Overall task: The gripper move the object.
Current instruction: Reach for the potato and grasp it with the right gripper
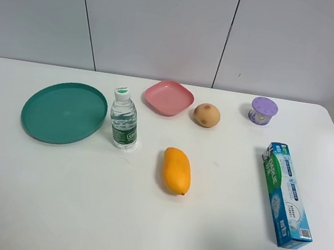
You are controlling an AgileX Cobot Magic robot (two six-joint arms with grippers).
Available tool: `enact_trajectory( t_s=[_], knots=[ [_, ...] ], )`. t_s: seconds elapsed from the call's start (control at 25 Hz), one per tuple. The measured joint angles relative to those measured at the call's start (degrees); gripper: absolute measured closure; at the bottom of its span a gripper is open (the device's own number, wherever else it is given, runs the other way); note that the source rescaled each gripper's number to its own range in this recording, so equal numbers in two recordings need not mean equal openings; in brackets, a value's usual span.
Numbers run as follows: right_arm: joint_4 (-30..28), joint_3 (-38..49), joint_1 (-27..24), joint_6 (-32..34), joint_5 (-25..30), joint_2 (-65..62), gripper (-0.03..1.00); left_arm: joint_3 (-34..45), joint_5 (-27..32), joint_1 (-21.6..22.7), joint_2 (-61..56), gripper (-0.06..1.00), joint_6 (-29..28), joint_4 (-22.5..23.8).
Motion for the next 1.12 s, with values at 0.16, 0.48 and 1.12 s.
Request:
enact_trajectory(
  t_s=[0.16,0.48,1.12],
  knots=[
    [0.0,0.0,0.0,0.0,0.0,0.0,0.0,0.0,0.0,0.0,0.0,-0.06,0.0,0.0],
    [0.0,0.0,0.0,0.0,0.0,0.0,0.0,0.0,0.0,0.0,0.0,-0.06,0.0,0.0],
    [0.0,-12.6,0.0,-6.3,-1.7,15.5,0.0,0.0,0.0,0.0,0.0,-0.06,0.0,0.0]
  ],
)
